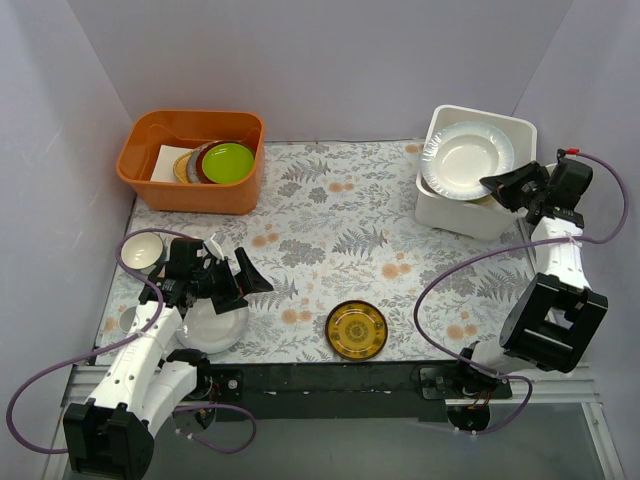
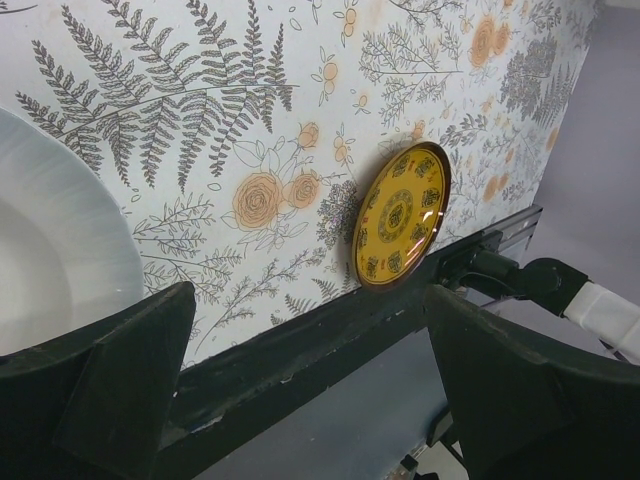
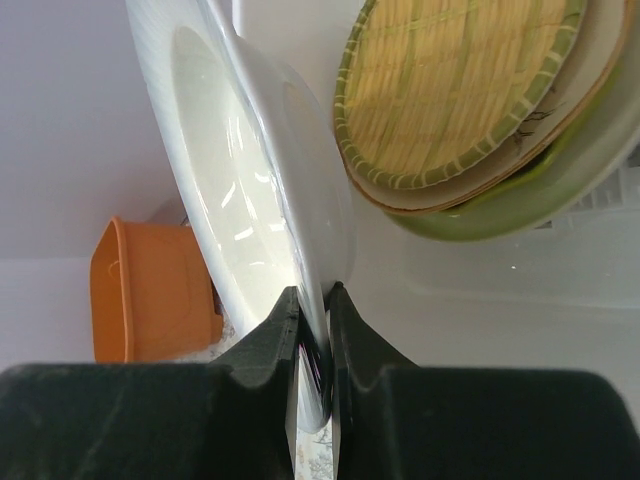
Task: Place the plates into the plastic bin on the countertop
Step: Place the plate in the plastic bin.
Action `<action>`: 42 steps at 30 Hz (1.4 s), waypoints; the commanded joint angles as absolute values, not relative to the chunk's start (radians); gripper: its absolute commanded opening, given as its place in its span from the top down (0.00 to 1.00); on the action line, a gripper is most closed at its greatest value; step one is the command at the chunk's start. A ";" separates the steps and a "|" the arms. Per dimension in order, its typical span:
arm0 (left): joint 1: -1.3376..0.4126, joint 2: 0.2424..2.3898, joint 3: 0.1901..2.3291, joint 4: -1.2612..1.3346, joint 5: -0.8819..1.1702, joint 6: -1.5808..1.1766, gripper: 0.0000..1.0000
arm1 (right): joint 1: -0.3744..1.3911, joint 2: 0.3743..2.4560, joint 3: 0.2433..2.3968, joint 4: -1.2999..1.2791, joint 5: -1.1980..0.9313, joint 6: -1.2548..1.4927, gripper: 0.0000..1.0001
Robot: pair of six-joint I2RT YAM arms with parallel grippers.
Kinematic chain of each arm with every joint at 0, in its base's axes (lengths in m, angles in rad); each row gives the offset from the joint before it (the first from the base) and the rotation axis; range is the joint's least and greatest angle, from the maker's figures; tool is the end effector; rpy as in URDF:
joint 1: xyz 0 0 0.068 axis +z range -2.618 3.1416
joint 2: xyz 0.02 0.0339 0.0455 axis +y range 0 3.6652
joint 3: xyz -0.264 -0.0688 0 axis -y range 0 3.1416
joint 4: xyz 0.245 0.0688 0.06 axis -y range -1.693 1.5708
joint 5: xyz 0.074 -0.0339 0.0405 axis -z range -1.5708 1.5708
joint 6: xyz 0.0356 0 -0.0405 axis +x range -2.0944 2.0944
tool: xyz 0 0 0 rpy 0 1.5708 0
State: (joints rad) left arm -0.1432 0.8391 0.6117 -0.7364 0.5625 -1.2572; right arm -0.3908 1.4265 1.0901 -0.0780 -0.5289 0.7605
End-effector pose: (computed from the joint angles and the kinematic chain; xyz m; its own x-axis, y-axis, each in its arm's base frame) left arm 0.1509 -0.0409 0.2276 -0.6520 -0.7190 0.2407 -0.6432 0.3564 -0.6777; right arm 0.3110 -0.1087 0.3084 -0.3374 0.7826 -0.5231 0.1855 0.6001 0.7781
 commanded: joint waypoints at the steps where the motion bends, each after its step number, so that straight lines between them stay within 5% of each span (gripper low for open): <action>1: -0.138 0.819 0.600 -0.727 0.587 -1.258 0.02 | -0.429 1.419 1.117 0.092 -0.532 0.799 0.99; 42: -0.138 0.778 0.551 -0.730 0.629 -1.279 0.02 | -0.377 1.732 1.318 -0.029 -0.420 0.707 0.93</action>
State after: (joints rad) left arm -0.1429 0.7948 0.5541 -0.7269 0.6086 -1.2797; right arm -0.3809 1.7275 1.2572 -0.1043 -0.3840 0.7300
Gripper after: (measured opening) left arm 0.982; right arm 0.176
